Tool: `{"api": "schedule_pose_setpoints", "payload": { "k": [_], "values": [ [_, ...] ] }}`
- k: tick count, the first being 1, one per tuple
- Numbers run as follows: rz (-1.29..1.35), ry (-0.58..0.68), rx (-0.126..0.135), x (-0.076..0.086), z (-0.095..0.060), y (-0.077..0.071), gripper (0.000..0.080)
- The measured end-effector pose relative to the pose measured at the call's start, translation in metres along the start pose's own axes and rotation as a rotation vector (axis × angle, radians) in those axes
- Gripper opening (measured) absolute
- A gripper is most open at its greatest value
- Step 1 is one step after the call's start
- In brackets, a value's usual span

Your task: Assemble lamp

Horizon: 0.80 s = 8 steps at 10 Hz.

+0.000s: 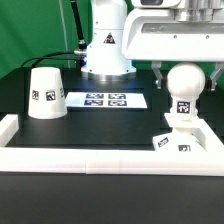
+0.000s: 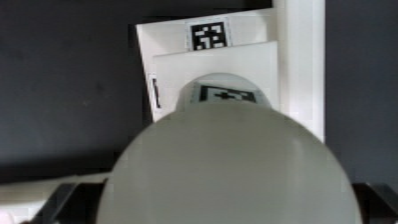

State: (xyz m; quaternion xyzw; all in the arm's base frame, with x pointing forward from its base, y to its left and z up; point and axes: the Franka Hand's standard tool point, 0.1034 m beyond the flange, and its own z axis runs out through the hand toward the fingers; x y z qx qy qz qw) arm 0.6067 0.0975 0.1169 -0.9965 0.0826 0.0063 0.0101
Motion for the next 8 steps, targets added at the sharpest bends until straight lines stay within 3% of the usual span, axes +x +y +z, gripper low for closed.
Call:
{"api": "schedule_pose_setpoints", "payload": {
  "k": [4, 8],
  "values": [
    [0.296, 0.000, -0.001, 0.0005, 0.0001, 0.0016, 0.0579],
    [0.792, -0.036, 0.046, -0.0043, 0.0029, -0.0032, 0.0579]
  ]
}}
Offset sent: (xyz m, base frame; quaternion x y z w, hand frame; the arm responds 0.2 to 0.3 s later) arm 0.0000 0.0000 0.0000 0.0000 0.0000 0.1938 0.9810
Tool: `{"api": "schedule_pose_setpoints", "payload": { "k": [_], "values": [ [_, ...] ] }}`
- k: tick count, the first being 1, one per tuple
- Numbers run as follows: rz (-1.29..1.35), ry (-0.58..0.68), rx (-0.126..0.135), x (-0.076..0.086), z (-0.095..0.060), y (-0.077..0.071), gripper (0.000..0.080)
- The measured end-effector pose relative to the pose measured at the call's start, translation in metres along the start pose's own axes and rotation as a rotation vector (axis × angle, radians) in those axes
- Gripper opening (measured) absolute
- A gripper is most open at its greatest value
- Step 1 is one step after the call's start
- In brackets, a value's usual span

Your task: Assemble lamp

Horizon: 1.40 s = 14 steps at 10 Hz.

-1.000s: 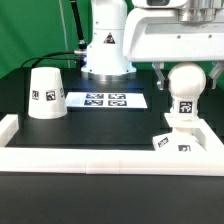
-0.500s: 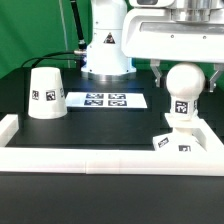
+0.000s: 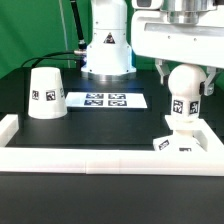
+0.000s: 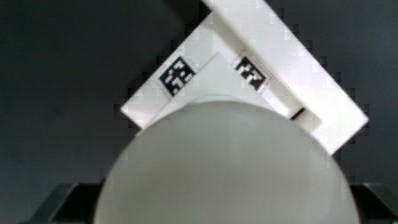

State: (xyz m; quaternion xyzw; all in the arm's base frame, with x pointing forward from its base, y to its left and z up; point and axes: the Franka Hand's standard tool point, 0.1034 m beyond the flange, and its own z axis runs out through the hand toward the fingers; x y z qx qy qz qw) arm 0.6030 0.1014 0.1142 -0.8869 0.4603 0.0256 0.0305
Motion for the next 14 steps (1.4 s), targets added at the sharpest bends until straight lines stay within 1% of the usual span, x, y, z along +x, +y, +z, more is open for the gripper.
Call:
{"api": "schedule_pose_setpoints", "payload": {
  "k": [2, 4, 5, 6, 9, 13, 14],
  "values": [
    [0.155, -0.027, 0.015, -0.0007, 0.0005, -0.0024, 0.0579],
    [0.165, -0.030, 0.018, -0.0015, 0.0008, -0.0029, 0.0579],
    [0.092, -0.025, 0.016, -0.0014, 0.0004, -0.0034, 0.0670],
    [0.009, -0.022, 0.020, -0.0010, -0.0010, -0.0060, 0.0694],
    [-0.232, -0.021, 0.028, -0.0007, -0.0017, -0.0072, 0.0699],
    [-0.499, -0.017, 0.031, -0.0005, -0.0017, -0.0071, 0.0699],
    [-0.601, -0.005, 0.019, -0.0006, -0.0010, -0.0065, 0.0699]
  ]
}}
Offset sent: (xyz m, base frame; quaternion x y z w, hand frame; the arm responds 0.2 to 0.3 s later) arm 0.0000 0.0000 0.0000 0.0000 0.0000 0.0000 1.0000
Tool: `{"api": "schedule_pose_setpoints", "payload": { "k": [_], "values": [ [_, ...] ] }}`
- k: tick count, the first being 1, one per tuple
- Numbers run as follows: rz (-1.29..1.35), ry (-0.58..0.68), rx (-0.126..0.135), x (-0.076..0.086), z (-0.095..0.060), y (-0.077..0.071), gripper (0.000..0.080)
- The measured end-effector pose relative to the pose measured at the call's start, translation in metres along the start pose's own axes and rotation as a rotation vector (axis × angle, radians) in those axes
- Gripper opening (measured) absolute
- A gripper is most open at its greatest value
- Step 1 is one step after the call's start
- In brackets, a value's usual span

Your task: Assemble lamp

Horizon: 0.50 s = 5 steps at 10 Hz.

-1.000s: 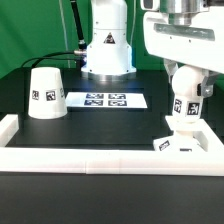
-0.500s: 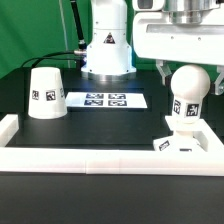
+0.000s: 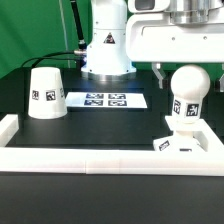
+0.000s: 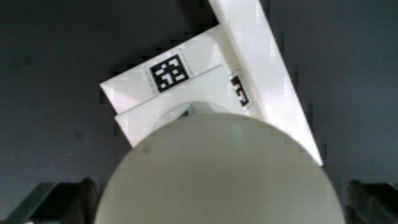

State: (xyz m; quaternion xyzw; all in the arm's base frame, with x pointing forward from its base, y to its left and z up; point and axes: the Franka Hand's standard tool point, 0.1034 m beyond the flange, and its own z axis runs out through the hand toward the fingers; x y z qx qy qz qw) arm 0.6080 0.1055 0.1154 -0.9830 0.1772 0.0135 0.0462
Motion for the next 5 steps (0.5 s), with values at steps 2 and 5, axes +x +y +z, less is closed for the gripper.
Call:
{"api": "schedule_pose_setpoints", "payload": {
  "k": [2, 5],
  "values": [
    [-0.198, 0.010, -0.035, -0.0028, 0.0011, -0.0029, 0.0699],
    [-0.465, 0.012, -0.044, 0.0001, -0.0011, -0.0025, 0.0699]
  ]
}}
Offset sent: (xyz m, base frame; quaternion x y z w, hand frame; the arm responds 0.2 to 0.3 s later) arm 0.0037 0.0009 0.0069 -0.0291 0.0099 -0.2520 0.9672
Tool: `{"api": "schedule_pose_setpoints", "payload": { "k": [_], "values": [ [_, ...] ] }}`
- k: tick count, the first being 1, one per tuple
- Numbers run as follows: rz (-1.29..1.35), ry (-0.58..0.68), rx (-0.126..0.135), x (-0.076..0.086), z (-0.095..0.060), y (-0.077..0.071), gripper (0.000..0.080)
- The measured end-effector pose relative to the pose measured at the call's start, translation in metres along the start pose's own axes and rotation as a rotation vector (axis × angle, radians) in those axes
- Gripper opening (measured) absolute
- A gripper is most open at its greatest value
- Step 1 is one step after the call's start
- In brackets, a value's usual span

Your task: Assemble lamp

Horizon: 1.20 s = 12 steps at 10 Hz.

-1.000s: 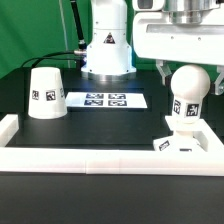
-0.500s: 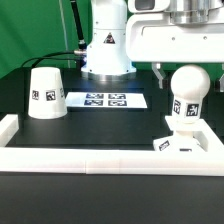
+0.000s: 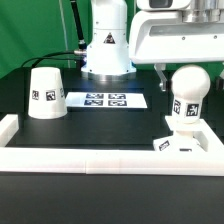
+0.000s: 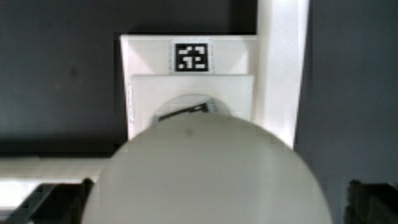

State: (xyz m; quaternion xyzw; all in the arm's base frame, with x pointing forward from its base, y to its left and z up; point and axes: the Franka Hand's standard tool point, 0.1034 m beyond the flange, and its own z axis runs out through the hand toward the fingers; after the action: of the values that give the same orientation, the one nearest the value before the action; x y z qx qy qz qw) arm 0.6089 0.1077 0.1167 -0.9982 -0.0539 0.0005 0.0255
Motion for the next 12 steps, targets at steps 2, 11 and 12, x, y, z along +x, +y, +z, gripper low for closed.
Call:
{"api": "schedule_pose_setpoints", "payload": {
  "k": [2, 11, 12],
  "values": [
    [-0.192, -0.001, -0.010, 0.0002, -0.0001, -0.0002, 0.0699],
    [-0.433, -0.002, -0.010, 0.0001, -0.0001, 0.0014, 0.0577],
    [-0.407, -0.002, -0.010, 0.0001, -0.0001, 0.0015, 0.0577]
  ]
}}
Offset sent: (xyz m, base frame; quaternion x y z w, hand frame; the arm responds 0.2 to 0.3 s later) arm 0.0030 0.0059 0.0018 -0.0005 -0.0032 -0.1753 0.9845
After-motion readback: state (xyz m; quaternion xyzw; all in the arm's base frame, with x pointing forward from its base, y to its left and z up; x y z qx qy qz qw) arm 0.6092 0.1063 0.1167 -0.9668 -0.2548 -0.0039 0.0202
